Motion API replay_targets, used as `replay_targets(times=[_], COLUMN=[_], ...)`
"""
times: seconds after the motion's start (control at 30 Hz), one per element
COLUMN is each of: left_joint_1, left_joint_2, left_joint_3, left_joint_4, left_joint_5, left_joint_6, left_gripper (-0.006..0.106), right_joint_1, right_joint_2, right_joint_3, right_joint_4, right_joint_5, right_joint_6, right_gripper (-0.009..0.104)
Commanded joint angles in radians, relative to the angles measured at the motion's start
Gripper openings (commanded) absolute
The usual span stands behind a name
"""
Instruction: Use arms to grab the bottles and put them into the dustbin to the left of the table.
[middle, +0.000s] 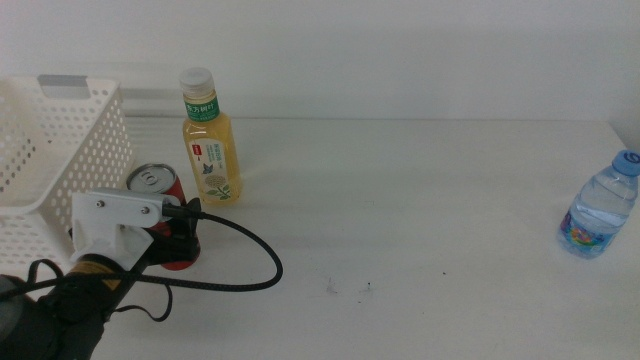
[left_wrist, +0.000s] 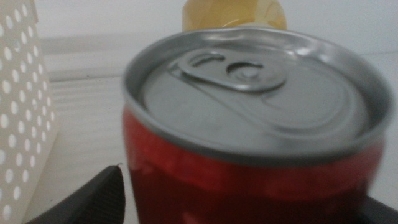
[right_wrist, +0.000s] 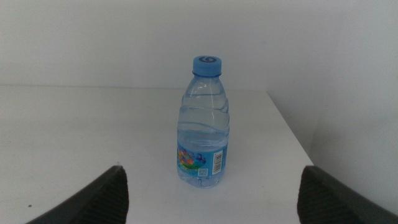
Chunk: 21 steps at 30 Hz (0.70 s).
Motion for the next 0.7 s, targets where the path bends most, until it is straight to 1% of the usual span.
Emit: replay_targets(times=[0.0,0.2,0.3,0.33,0.4,0.57,0.67], left_joint_1=[0.002,0.002,0.002,0.002,0.002,0.002,0.002], left_joint_2=[0.019,0.048,0.048,0.048,0.048,0.048,0.026], left_joint_3=[-0.018,-0.035,-0.035,-0.035,-0.035,-0.035,-0.028], left_joint_4=[0.004,0.007,0.007,0.007,0.012,0.048,0.079], left_joint_5=[-0.011,-0.011,-0.011,-0.011,-0.011,-0.011,-0.011], left_joint_6=[-0.010,-0.010,-0.007,-0.010,-0.017,-0.054,-0.059], left_gripper=[0.094,0.093,0.088,0.084,0.074,0.035,0.019], right_joint_1=[-0.008,-0.008,-0.008,-0.008,-0.008,-0.008,-0.008], right_joint_2=[-0.005,-0.005,-0.005,-0.005,-0.005,-0.005,-0.005], right_joint_3=[0.004,0.004,0.004,0.004,0.004,0.004,0.004], right_joint_4=[-0.007,-0.007,-0.007,-0.007,-0.007,-0.007,-0.007], right_joint_5=[-0.009,-0.009,-0.009,-0.009,-0.009,-0.009,-0.009], right_joint_6=[-0.004,-0.004,-0.004,-0.004,-0.004,-0.004,-0.004], right_gripper=[0.091,0.091,0.091,0.091,0.091,0.091,0.091])
